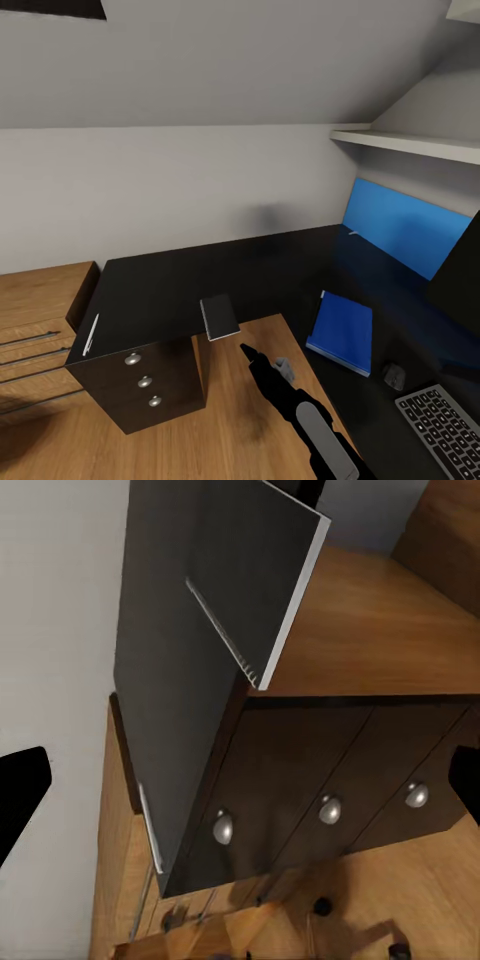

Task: In the bedroom, organize the workspace by keeping the computer under the desk, ensuring the monitor is on the desk, placing the keyboard on the desk next to the monitor, placing the mouse on the desk next to the keyboard, moving the folder from the swivel chair onto the desk next to the mouse, stacking the notebook on top of the folder with the pen on top of the notebook, and positioning the swivel chair next to the desk.

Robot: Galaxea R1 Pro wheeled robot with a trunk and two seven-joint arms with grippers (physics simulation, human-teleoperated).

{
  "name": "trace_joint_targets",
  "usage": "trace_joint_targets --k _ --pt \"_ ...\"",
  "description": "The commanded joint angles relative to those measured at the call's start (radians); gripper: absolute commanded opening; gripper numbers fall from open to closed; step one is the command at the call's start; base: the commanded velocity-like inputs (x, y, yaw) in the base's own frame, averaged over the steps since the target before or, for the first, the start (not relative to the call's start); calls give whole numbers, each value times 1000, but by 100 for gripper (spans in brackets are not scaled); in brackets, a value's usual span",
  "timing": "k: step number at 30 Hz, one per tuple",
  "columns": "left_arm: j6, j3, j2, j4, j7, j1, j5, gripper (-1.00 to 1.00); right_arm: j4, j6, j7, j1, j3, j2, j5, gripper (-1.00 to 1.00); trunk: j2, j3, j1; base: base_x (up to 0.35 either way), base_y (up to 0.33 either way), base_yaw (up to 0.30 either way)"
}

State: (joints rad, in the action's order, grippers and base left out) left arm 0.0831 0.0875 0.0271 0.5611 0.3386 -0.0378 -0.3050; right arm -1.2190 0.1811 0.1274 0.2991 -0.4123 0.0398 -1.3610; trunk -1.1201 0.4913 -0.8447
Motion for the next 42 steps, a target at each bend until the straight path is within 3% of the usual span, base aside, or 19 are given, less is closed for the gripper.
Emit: trace_joint_targets --k 1,8,11,18,23,28,29,30,32,33,34,37,42 --pt "5 8 -1 0 8 -1 -11 100 -2 2 5 0 0 0 -8 100 -1 1 0 0 0 0" --pt "5 5 -1 15 9 -1 -14 100 -5 -3 -1 1 3 1 -10 100 -50 23 -27 0 0 0" --pt "4 5 -1 17 10 -1 -14 100 -4 -10 -2 0 4 14 -9 100 -71 32 -38 0 0 2" --pt "3 5 -1 17 11 -1 -14 100 10 -112 -1 1 3 43 -9 100 -120 52 -65 0 0 180" --pt "3 5 -1 16 12 -1 -15 100 23 -127 -3 1 -2 47 -9 100 -155 68 -84 0 0 163" --pt "5 4 -1 18 13 -1 -14 100 23 -134 -2 1 -86 44 -5 100 -190 83 -104 0 0 16" --pt "6 4 -2 20 13 -1 -14 100 23 -134 -2 1 -87 45 -5 100 -197 86 -107 0 0 0" --pt "18 -2 -4 91 10 -1 -15 100 25 -135 1 1 -86 46 -3 100 -204 90 -111 0 0 122" --pt "20 -2 -6 148 7 0 -14 100 26 -135 1 1 -82 44 -3 100 -218 96 -119 0 0 150" --pt "14 -2 -10 310 7 22 -14 100 21 -135 0 1 -84 42 -2 100 -225 99 -123 0 0 25" --pt "13 -2 -11 351 7 45 -14 100 21 -135 -1 0 -84 41 -1 100 -232 102 -127 0 0 16" --pt "13 -2 -11 436 7 111 -13 100 24 -134 -2 0 -82 38 -1 100 -253 111 -138 0 0 8" --pt "16 -2 -11 451 8 121 -13 100 26 -135 -3 1 -80 34 -1 100 -288 127 -157 0 0 1"
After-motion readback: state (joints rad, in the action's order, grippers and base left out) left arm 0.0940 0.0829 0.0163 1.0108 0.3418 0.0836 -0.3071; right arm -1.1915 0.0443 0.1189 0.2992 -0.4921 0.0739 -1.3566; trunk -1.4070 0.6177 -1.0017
